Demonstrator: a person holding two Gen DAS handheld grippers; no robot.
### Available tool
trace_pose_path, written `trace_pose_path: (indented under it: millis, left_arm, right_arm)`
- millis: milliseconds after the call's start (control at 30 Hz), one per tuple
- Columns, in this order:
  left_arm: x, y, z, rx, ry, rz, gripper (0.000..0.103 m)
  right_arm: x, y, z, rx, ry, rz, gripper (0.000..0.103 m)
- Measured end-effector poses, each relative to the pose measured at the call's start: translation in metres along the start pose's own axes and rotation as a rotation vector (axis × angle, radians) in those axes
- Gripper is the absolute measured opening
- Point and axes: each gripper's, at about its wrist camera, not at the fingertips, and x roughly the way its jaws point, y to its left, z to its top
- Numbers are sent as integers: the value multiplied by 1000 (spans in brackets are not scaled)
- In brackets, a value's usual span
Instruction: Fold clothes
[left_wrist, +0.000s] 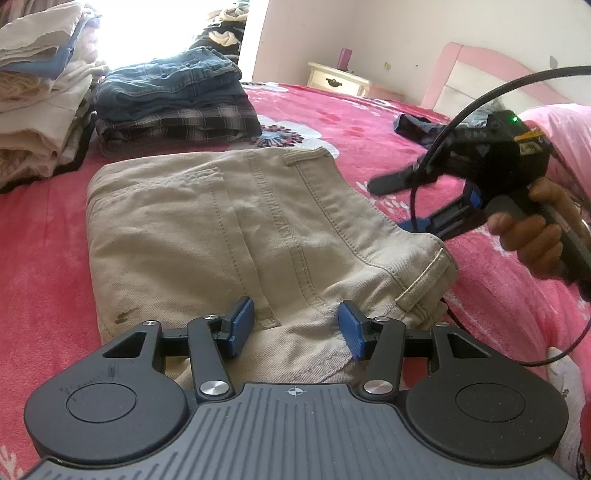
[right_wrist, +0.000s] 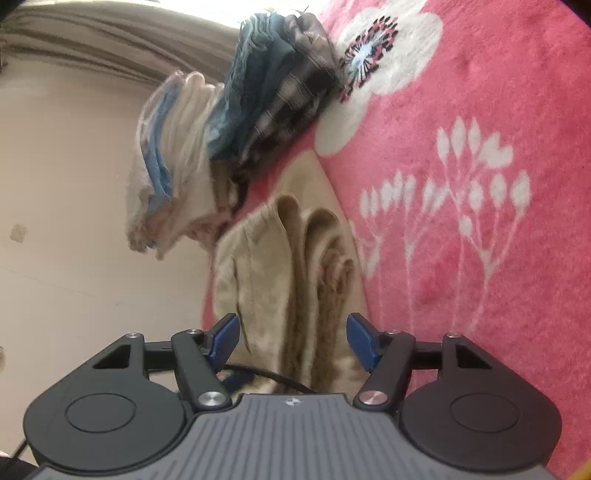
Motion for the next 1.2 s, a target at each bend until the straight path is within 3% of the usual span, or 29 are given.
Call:
trace_pose_path:
  millis: [233, 400, 533, 833, 1067, 1200]
  left_arm:
    - [0, 1, -1, -1, -2, 0, 51]
    - [0, 1, -1, -2, -4, 0, 51]
    - [0, 1, -1, -3, -5, 0, 51]
    - [1, 1, -1, -4, -4, 0, 51]
    - [1, 0, 0, -6, -8, 0, 52]
    - [1, 0, 0, -11, -10, 5, 52]
  right_arm:
    - [15, -11, 12, 113, -6, 64, 67]
    - [13, -28, 11, 218, -14, 120, 58]
    - [11, -19, 13, 171, -13, 121, 58]
    - [25, 0, 4, 39, 67, -13, 59]
    - [40, 11, 12, -3, 144, -12, 63]
    - [58, 17, 25, -8, 178, -33, 60]
